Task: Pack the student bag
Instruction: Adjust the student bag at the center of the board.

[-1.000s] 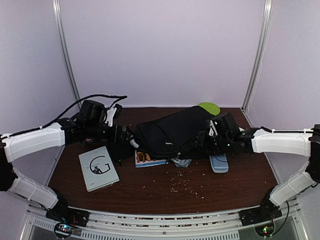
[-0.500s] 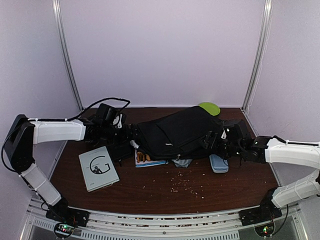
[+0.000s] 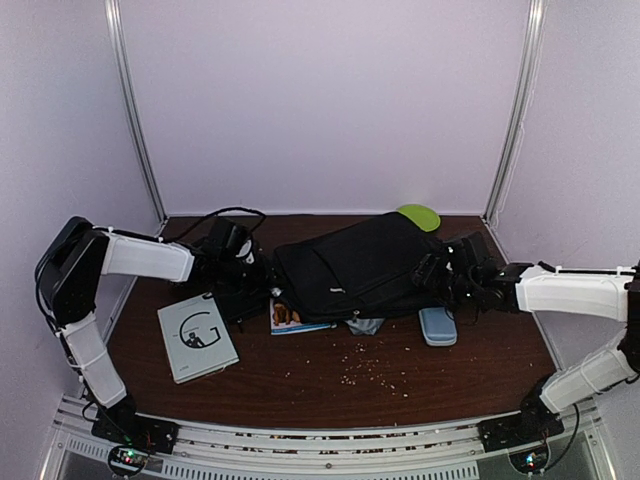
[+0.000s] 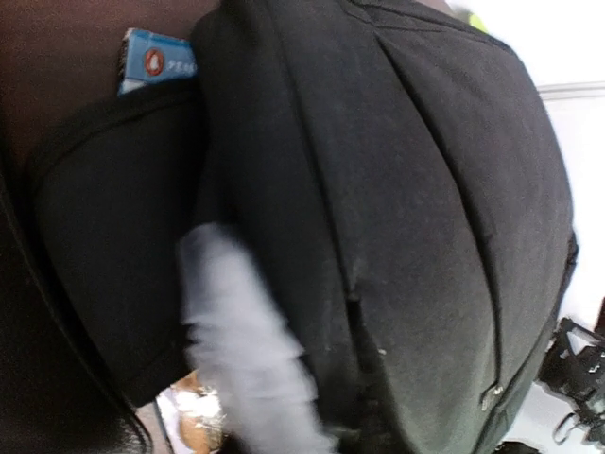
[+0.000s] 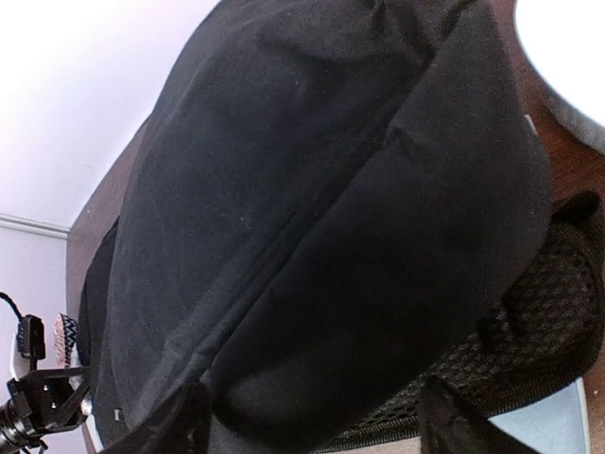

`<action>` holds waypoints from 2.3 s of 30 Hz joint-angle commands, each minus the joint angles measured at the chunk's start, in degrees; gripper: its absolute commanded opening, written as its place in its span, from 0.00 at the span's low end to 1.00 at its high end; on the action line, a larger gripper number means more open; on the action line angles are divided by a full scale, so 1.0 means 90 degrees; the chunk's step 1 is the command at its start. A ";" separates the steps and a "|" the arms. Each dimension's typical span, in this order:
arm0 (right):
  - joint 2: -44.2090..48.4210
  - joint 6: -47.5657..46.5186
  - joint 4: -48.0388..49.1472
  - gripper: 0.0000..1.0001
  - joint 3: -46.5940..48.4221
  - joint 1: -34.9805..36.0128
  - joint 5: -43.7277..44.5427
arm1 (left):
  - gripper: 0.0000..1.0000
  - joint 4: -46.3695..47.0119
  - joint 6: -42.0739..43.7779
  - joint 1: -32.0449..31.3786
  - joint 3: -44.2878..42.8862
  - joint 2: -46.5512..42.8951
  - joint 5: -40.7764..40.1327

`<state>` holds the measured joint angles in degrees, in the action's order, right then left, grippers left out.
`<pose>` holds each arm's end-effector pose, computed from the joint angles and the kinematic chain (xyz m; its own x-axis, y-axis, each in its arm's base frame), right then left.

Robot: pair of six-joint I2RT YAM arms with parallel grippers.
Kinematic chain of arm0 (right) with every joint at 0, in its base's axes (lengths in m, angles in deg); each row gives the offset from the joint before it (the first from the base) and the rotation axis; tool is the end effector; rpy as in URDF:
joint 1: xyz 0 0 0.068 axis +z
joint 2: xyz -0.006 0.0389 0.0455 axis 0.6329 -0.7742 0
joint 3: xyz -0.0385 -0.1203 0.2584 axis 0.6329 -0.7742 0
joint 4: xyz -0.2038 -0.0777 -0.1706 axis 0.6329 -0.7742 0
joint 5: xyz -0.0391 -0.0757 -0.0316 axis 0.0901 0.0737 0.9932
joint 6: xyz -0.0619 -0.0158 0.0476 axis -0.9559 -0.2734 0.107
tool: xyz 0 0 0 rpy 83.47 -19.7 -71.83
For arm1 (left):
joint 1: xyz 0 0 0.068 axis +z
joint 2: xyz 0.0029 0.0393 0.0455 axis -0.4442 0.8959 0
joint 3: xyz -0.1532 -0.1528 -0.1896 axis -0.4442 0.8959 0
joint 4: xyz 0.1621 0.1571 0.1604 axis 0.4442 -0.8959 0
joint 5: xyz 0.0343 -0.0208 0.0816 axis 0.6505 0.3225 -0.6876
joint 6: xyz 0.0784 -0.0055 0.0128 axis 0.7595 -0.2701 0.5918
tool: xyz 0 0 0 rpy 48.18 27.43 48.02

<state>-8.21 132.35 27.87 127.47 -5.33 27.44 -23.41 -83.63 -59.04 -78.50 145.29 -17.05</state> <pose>0.2615 0.1699 0.1965 -0.7066 0.5605 -0.4319 0.1972 0.7422 0.6405 0.3365 -0.2415 0.1558 -0.9004 -0.3985 -0.1744 -0.1502 0.6610 -0.7352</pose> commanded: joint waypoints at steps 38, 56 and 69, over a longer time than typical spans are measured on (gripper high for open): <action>-0.1513 -0.1882 0.0088 0.00 0.2041 0.0065 -0.0629 | 0.00 0.1153 0.0863 -0.1341 0.1184 -0.1883 -0.1620; 0.0590 -0.1616 -0.0544 0.73 0.0580 0.0686 -0.0674 | 0.86 -0.1483 0.2012 -0.1934 0.1309 -0.3739 -0.2937; 0.0768 -0.0514 0.2252 0.71 -0.1333 0.0991 -0.0164 | 0.77 -0.0910 0.1127 -0.3220 0.1757 -0.3526 -0.4451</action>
<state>-2.61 124.11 39.04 118.20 4.15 20.88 -36.68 -69.51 -88.92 -66.09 113.38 -51.09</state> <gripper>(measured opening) 0.696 0.767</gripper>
